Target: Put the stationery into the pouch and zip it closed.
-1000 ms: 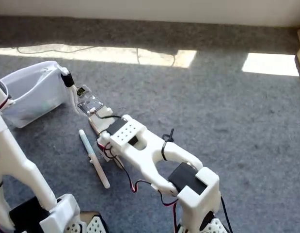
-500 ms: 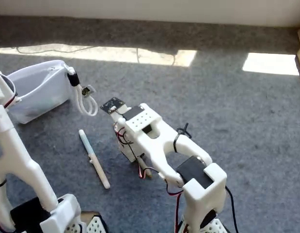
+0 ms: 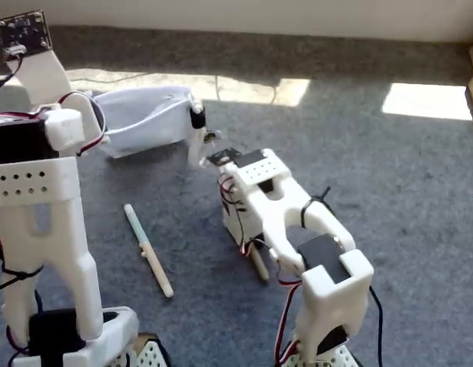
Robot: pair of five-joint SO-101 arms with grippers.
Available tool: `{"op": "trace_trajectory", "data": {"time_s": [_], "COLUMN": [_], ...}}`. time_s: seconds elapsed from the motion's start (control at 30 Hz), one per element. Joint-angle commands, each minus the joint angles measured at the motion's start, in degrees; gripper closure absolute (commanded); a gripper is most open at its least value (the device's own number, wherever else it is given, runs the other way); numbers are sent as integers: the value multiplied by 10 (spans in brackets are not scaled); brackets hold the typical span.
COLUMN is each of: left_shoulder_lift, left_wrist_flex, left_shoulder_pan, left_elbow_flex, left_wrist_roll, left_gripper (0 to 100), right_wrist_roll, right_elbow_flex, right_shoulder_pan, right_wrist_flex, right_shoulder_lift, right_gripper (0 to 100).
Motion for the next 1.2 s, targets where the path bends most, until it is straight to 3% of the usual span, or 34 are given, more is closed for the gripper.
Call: {"op": "trace_trajectory", "data": {"time_s": [0.0,0.6,0.77,1.03,1.17], "left_shoulder_lift": [-6,61,60,60,60], "left_wrist_flex": [-18,26,23,23,23], "left_shoulder_pan": [27,22,26,23,23], "left_elbow_flex": [-27,-23,13,15,21], "left_wrist_roll": [24,21,20,20,21], "left_gripper": [992,992,993,993,993], "right_wrist_roll": [6,10,6,4,-51], "right_elbow_flex": [-3,22,68,172,177], "right_shoulder_pan": [42,67,67,49,49], "right_wrist_flex": [8,9,3,-58,-116], "right_shoulder_lift": [-7,-16,-116,-282,-284], "right_gripper": [994,972,880,878,878]}}
